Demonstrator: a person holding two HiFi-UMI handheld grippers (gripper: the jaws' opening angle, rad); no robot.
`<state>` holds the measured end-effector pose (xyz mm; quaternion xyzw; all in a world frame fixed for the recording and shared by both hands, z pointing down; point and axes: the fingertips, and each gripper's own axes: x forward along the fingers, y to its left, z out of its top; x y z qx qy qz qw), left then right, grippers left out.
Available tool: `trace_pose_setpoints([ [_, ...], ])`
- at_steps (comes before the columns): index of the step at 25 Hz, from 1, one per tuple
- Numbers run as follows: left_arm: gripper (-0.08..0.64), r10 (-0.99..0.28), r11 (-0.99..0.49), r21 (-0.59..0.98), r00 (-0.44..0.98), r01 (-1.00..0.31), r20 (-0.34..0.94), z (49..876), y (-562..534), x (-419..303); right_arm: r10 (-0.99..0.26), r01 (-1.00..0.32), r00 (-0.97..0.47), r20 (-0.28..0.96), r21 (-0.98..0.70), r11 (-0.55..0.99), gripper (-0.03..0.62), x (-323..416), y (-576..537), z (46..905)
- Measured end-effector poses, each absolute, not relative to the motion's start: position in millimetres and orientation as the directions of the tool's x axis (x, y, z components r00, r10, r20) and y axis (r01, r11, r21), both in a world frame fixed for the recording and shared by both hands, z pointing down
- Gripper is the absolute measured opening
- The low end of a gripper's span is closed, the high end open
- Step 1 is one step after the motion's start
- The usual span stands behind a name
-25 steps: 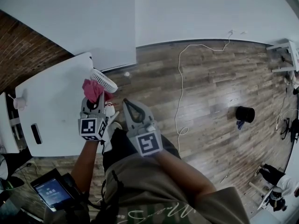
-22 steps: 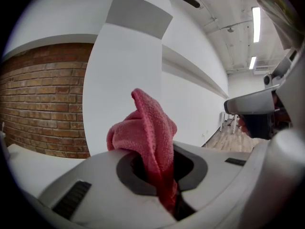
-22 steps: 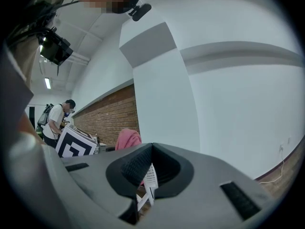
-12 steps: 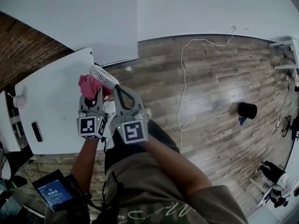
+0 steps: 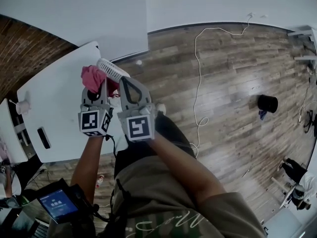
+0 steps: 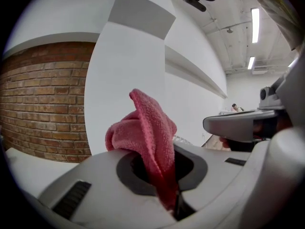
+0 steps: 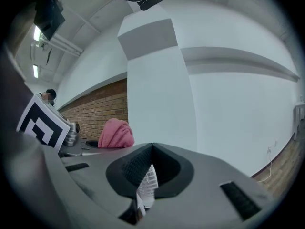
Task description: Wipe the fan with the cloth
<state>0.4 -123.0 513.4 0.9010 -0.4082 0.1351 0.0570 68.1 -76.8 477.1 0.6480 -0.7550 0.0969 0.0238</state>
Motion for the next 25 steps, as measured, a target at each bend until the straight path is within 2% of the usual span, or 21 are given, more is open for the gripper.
trace_pose_setpoints([
  [25,0.051,-0.65,-0.722,0.02,0.687,-0.692,0.325,520.4,-127.9,-13.4,-0.977,-0.992,-0.072,0.199,-0.119,0.049,0.0,66.5,-58.5,490.5],
])
